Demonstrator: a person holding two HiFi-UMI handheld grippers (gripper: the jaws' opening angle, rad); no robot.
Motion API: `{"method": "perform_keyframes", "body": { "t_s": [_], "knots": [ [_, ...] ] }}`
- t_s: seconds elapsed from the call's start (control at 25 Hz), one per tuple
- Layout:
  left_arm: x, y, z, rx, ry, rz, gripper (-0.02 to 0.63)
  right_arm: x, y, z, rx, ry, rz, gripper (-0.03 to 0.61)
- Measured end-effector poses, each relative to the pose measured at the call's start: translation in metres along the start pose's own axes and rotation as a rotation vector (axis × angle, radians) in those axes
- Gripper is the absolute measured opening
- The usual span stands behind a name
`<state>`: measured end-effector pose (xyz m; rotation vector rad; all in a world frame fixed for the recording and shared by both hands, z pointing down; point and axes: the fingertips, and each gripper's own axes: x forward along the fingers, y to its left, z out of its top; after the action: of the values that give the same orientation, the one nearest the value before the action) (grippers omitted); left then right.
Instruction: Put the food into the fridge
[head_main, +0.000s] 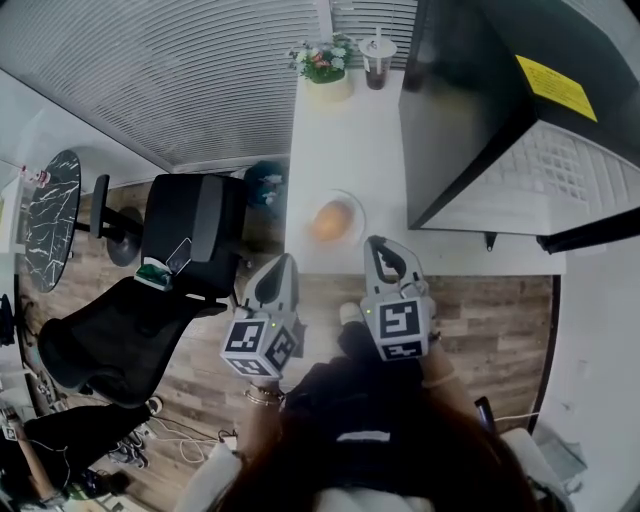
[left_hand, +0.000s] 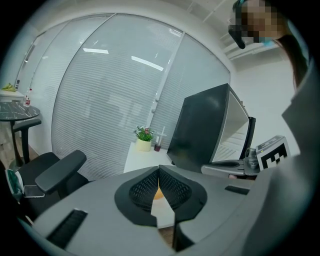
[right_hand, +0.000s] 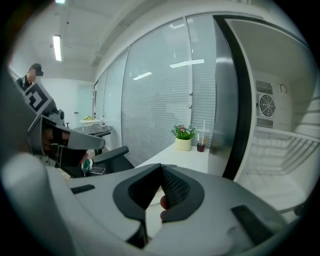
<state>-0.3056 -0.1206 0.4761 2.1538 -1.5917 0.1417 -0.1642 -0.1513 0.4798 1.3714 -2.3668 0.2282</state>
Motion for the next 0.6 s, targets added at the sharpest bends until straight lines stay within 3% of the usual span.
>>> {"method": "perform_keyframes", "body": {
  "t_s": [0.6],
  "knots": [
    [0.038, 0.02, -0.026, -0.044, 0.087, 0.005, 0.041, 0.036, -0.014, -0.03, 0.043, 0.102, 0.056, 0.051]
  ]
}}
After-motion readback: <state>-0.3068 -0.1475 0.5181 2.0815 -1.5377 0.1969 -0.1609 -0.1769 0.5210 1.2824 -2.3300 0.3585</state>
